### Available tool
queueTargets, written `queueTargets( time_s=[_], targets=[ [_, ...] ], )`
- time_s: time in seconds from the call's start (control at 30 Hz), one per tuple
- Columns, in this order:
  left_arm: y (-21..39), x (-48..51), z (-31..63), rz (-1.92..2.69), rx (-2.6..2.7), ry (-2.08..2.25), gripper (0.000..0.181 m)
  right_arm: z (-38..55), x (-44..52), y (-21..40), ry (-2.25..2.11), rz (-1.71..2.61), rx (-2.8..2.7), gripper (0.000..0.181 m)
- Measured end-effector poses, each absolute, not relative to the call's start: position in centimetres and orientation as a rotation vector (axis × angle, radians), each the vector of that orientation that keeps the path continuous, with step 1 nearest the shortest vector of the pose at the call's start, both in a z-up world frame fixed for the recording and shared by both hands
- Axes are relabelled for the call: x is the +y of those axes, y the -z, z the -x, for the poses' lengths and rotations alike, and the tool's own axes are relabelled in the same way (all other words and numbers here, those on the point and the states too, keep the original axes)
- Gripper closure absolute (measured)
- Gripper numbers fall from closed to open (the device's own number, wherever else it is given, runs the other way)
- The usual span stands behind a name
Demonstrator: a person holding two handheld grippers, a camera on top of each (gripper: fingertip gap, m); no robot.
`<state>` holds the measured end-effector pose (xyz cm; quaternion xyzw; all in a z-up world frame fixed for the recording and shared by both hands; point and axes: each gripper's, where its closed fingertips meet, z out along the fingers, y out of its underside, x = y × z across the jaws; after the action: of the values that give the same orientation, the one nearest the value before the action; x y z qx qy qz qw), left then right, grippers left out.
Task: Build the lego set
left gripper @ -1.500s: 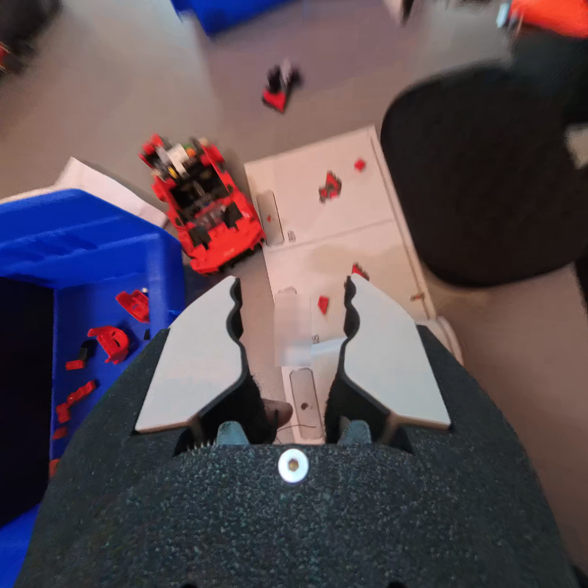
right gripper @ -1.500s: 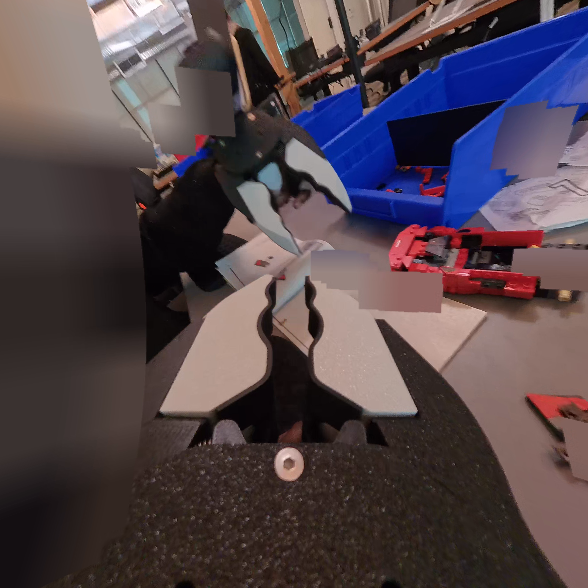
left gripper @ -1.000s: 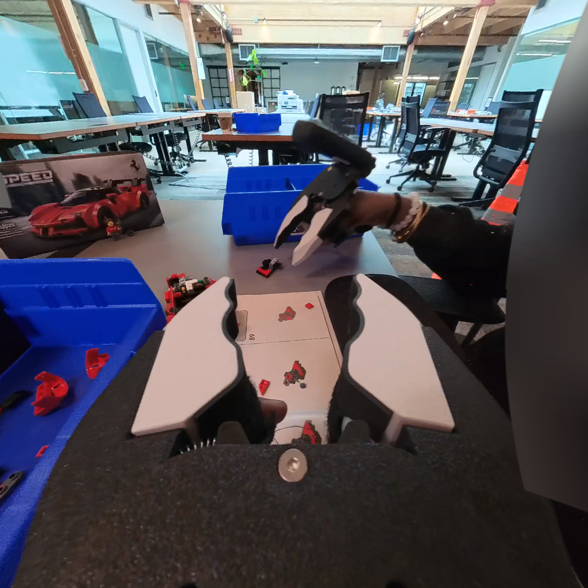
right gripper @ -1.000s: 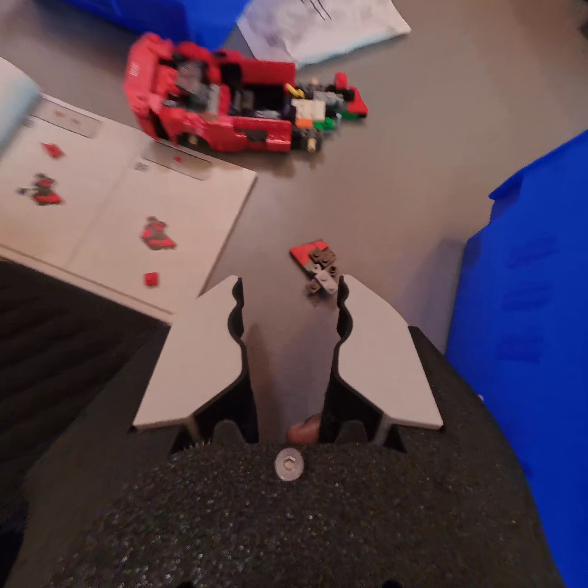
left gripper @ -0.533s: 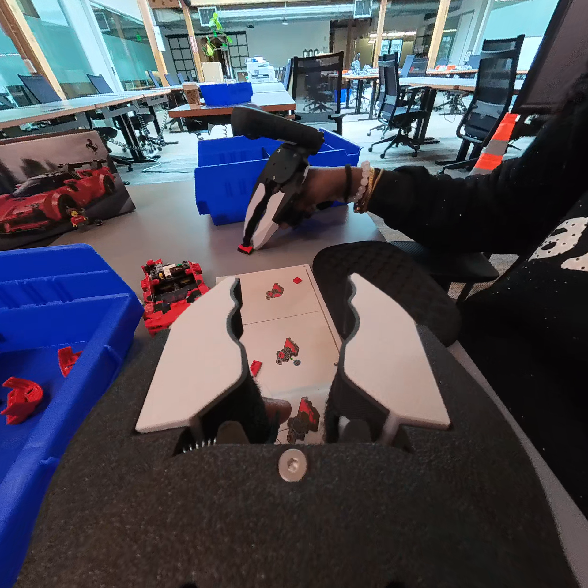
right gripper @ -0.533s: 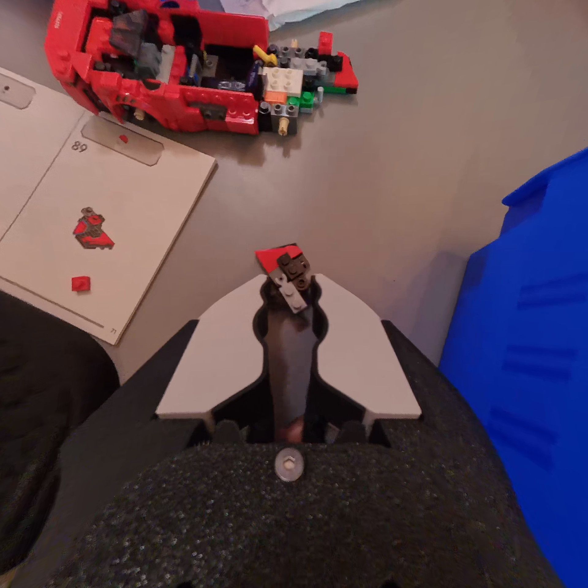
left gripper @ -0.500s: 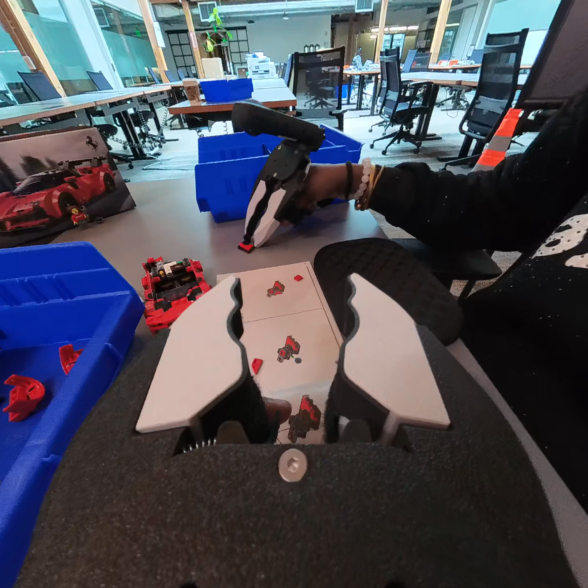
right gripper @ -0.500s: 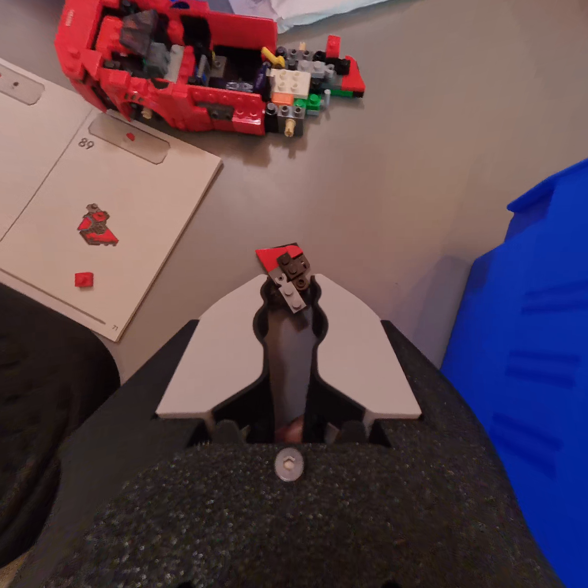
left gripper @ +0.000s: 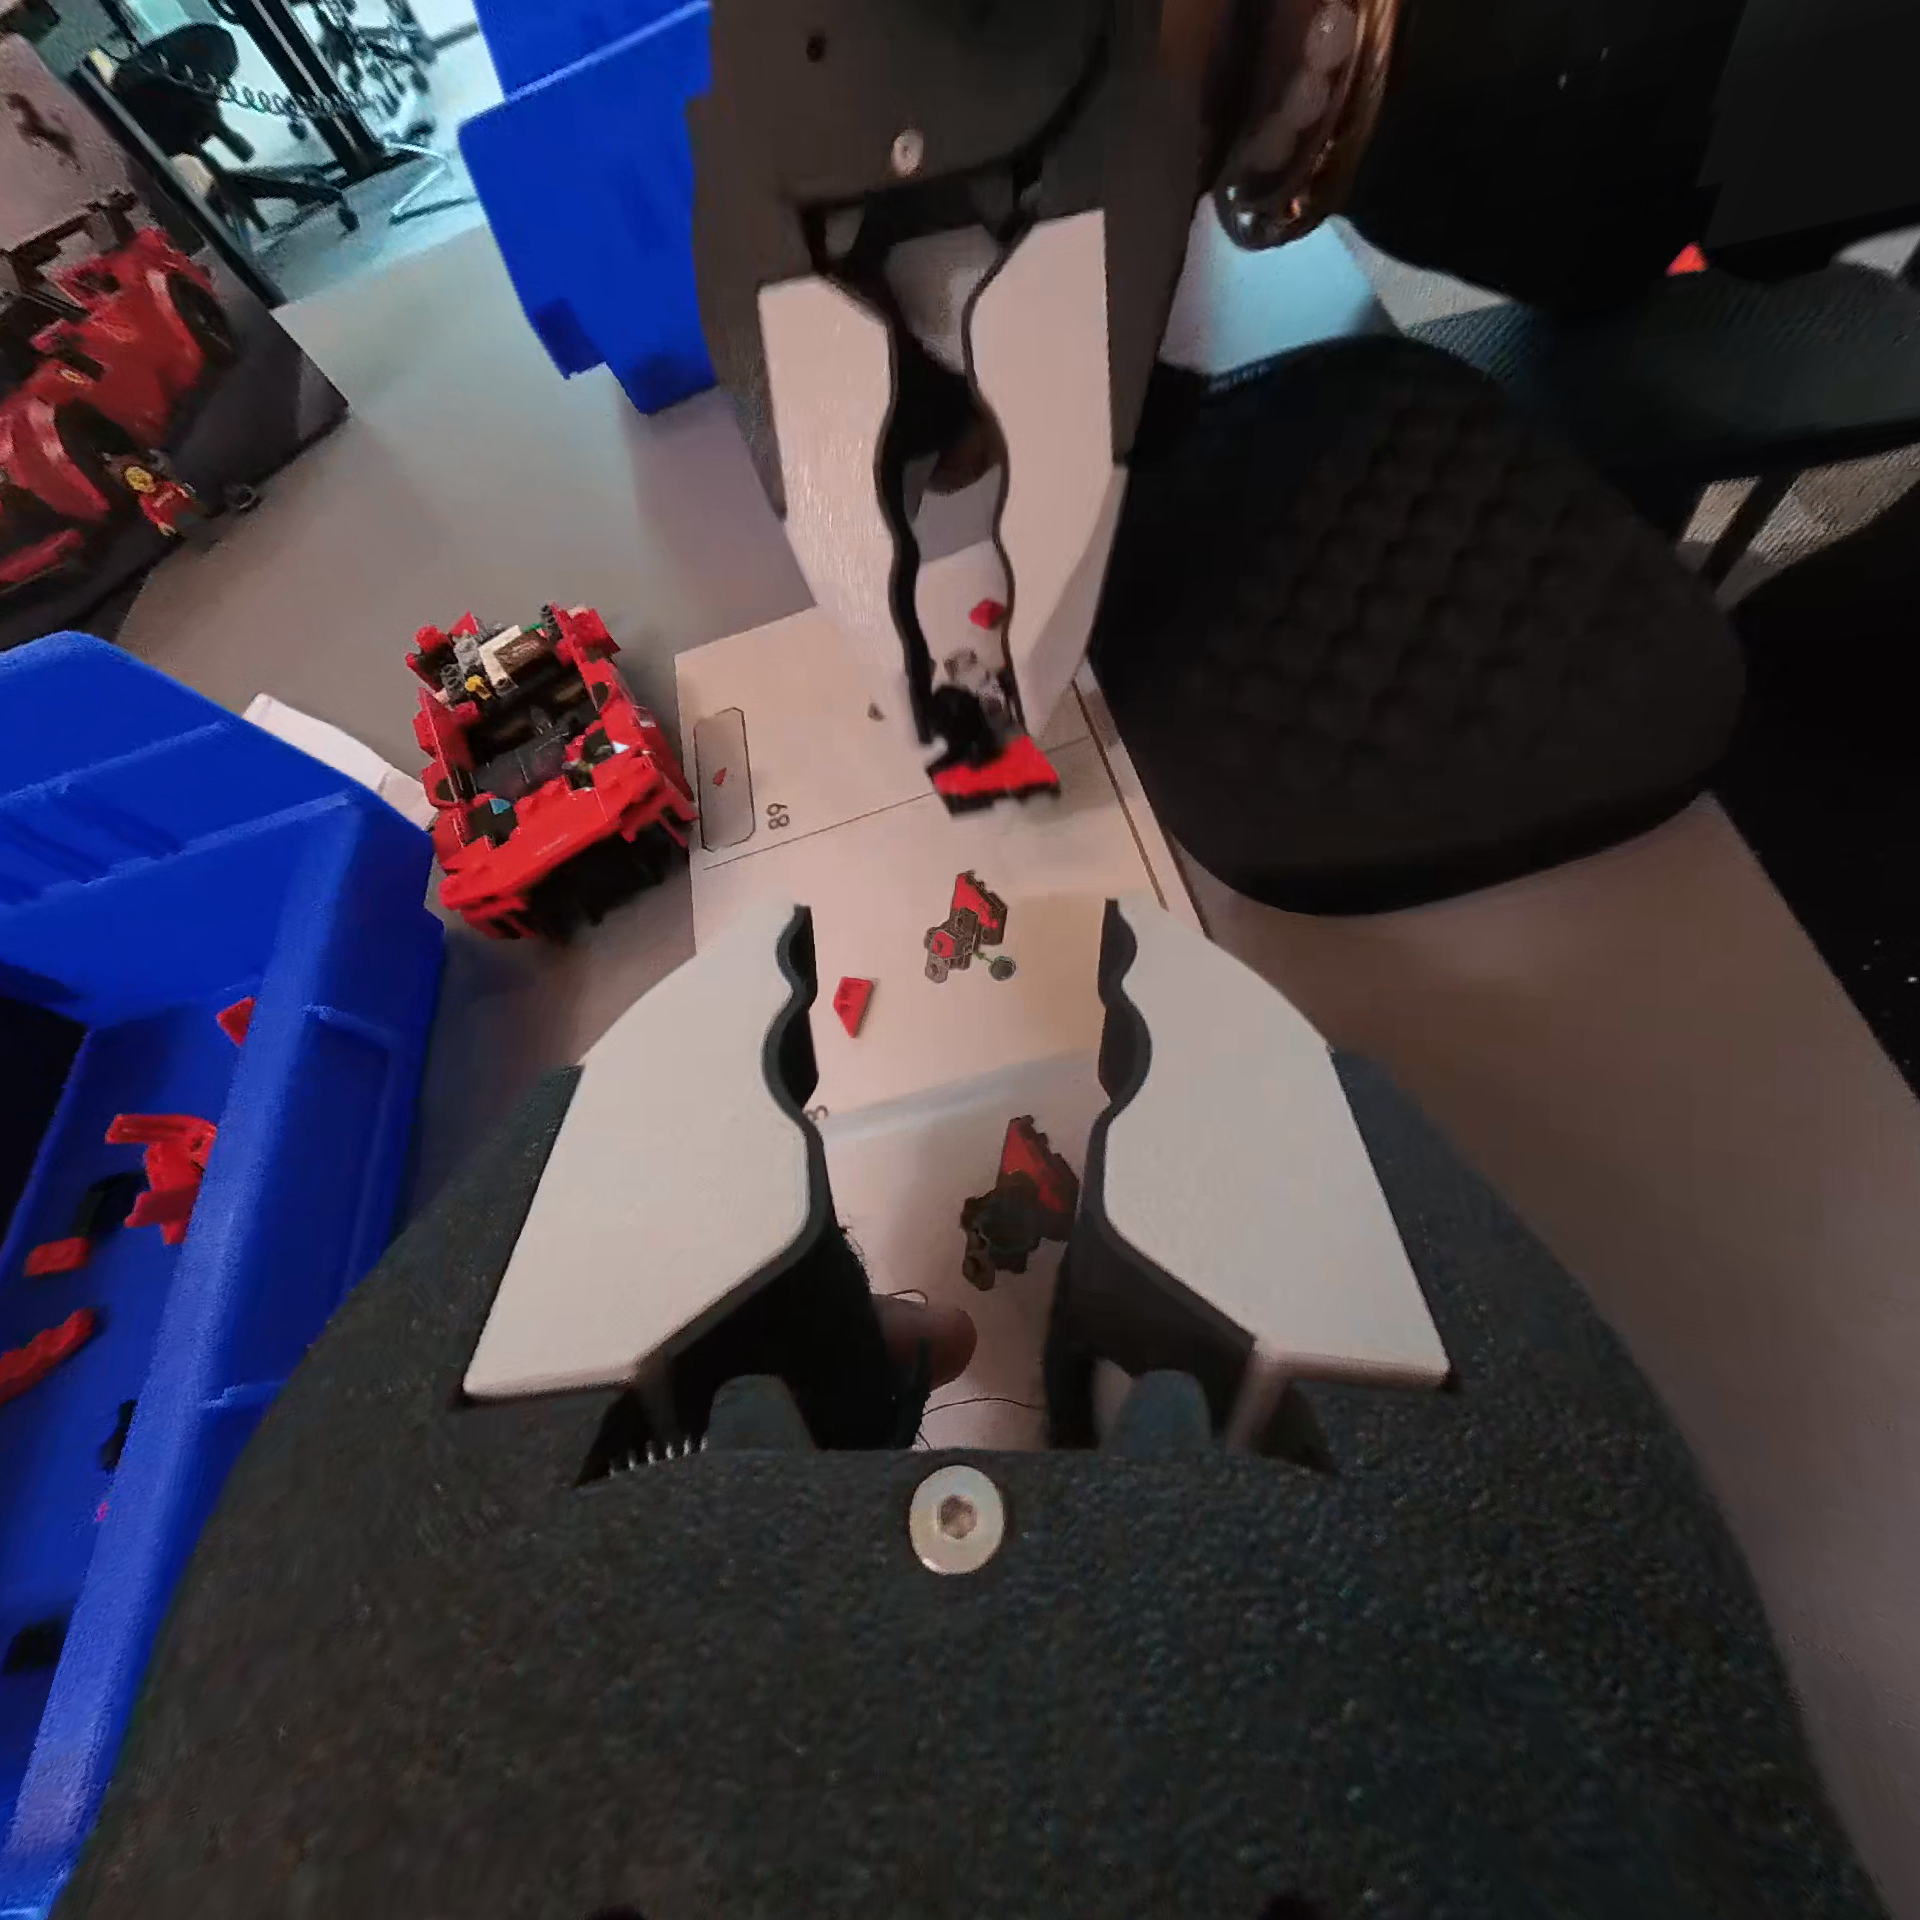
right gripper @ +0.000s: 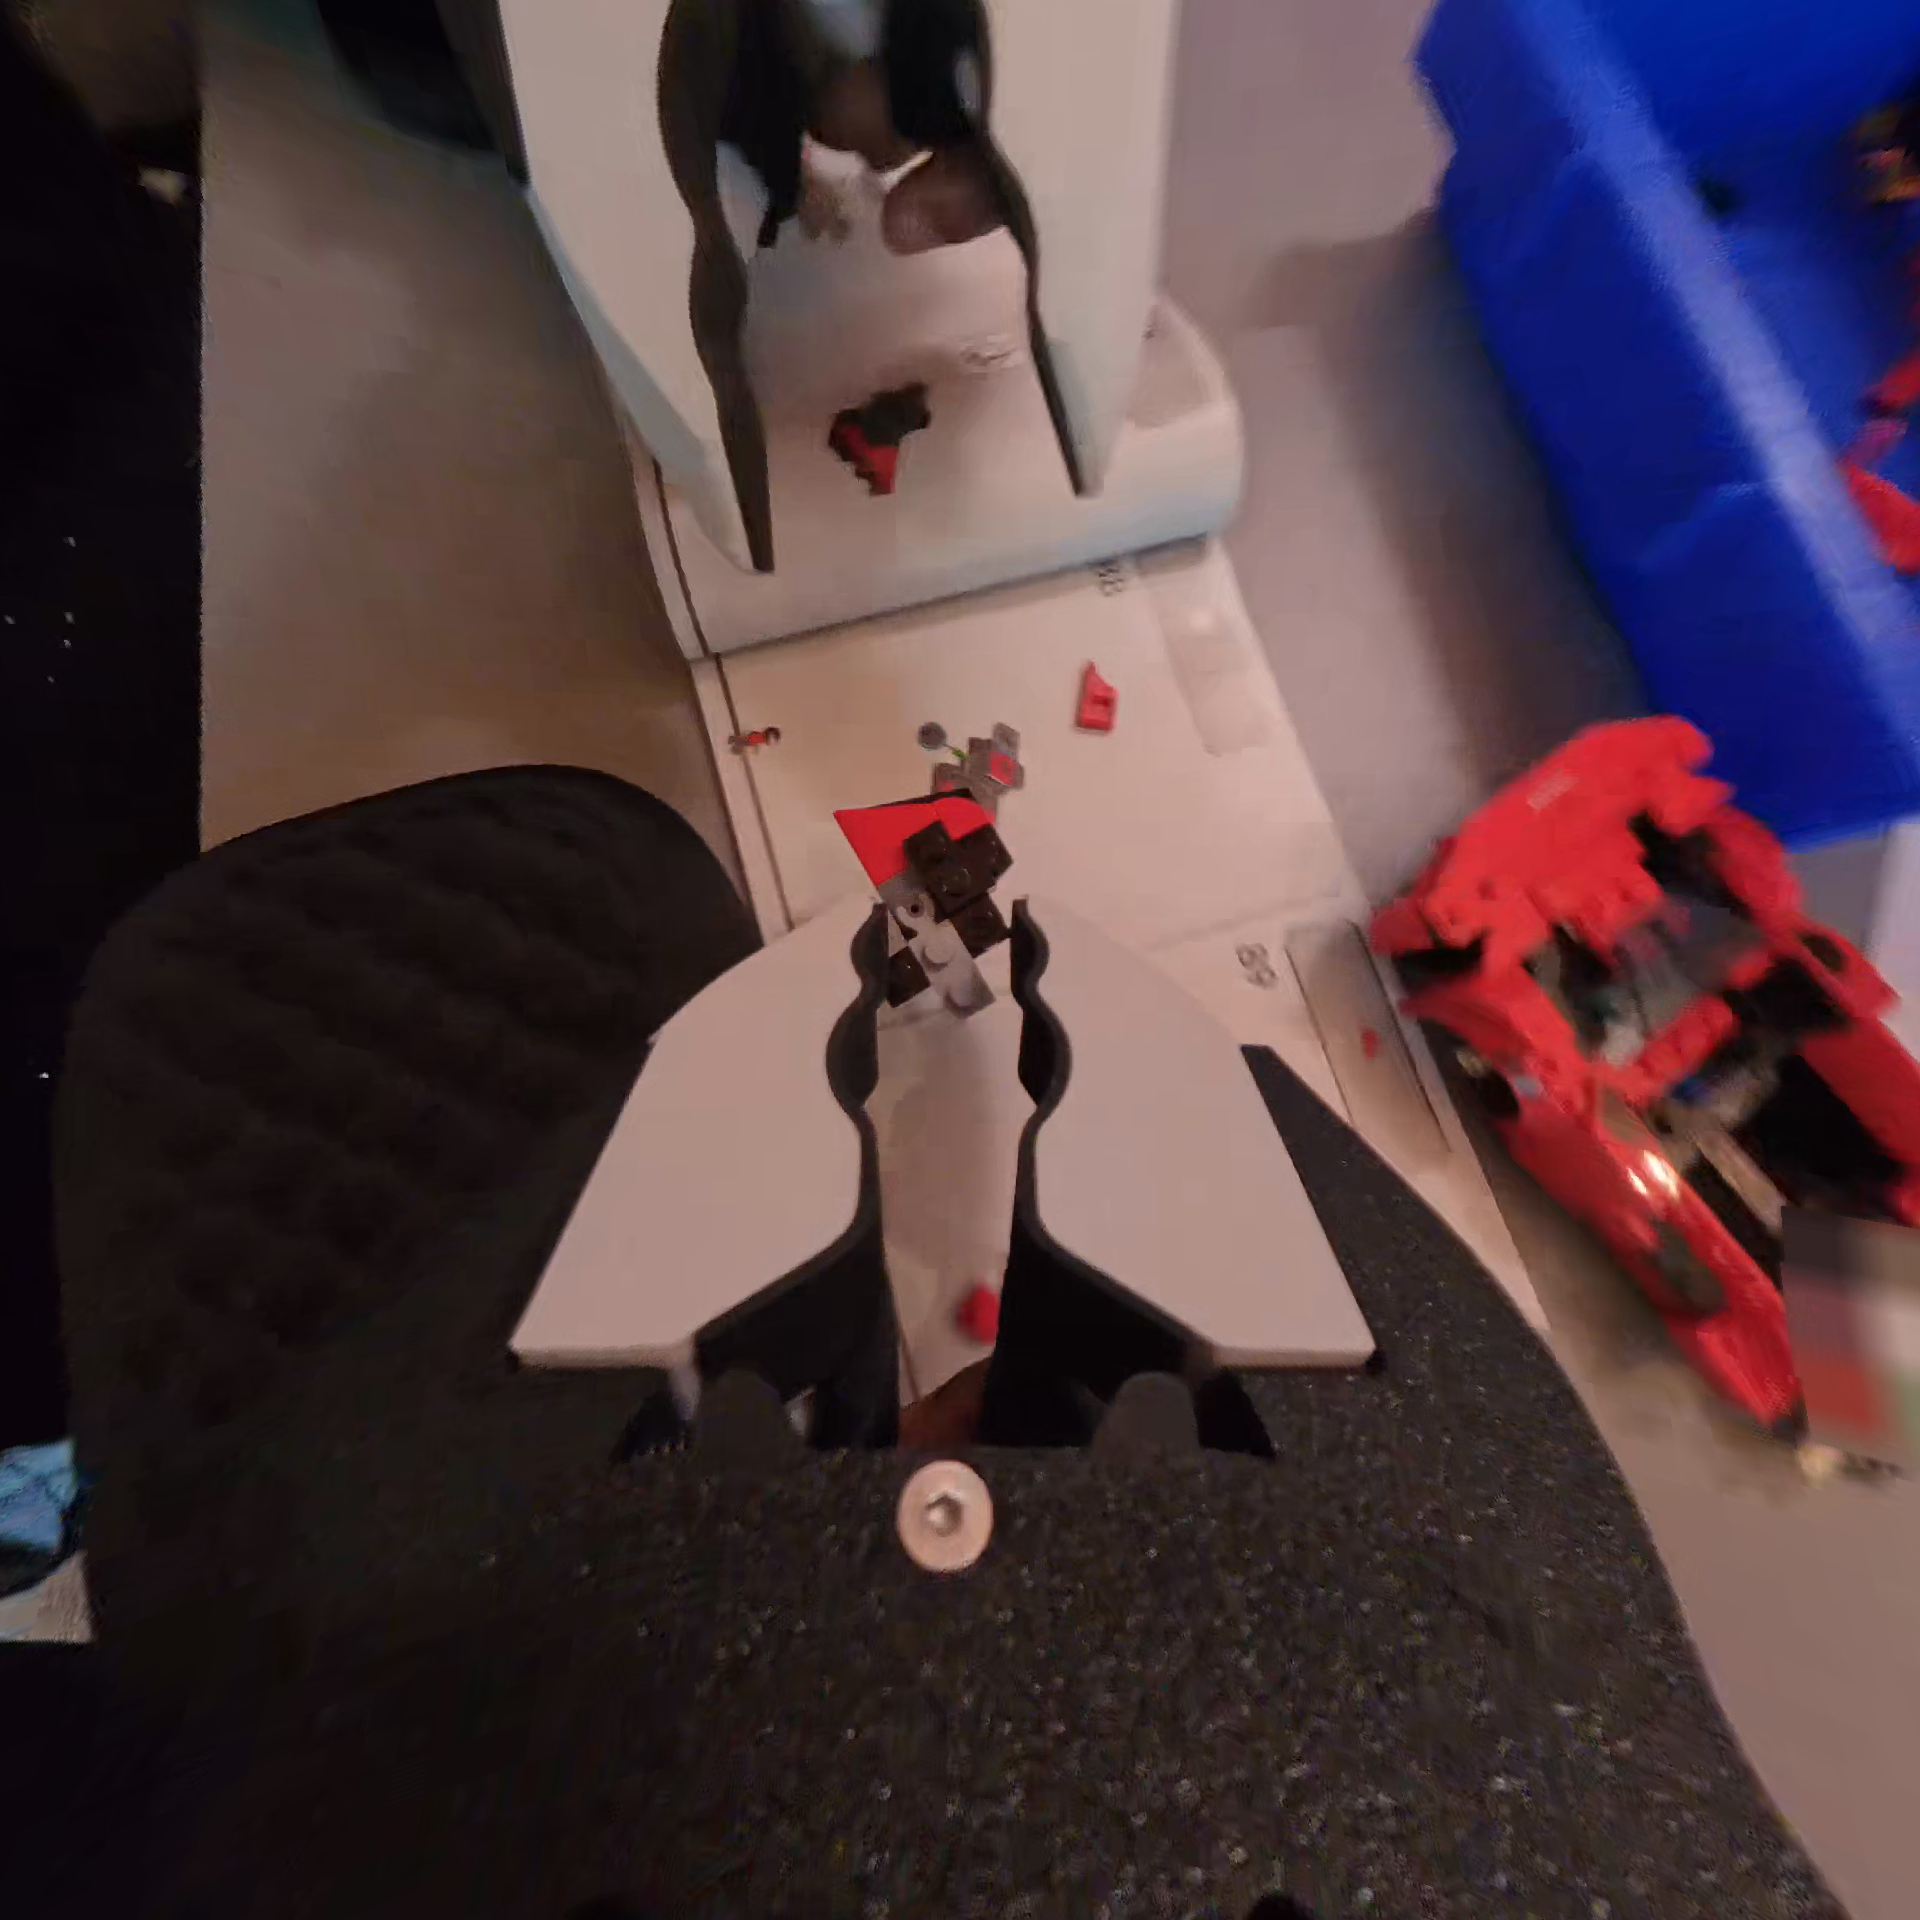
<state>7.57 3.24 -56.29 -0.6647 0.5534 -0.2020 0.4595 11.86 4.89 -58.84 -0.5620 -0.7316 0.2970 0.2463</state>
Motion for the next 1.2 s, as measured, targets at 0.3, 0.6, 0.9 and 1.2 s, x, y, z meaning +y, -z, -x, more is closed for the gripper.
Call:
queueTargets(
  time_s=[0.3, 0.6, 0.9, 1.2],
  targets=[
    [57.8, 3.7, -7.0, 1.756, 1.367, 0.423, 0.137, -9.5, 5.0, 60.6, -0.795, 1.615, -2.074, 0.15],
    [58.0, 3.9, -8.2, 1.841, 1.395, 0.333, 0.141, -11.6, 5.7, 60.7, -0.82, 1.716, -1.909, 0.145],
    [60.5, 4.6, -8.5, 1.984, 1.448, 0.24, 0.144, -10.8, 4.9, 60.9, -0.878, 1.679, -1.907, 0.146],
    [59.9, 4.7, -7.9, 1.935, 1.467, 0.235, 0.149, -13.0, 4.0, 60.2, -0.865, 1.695, -1.922, 0.148]
  ],
)
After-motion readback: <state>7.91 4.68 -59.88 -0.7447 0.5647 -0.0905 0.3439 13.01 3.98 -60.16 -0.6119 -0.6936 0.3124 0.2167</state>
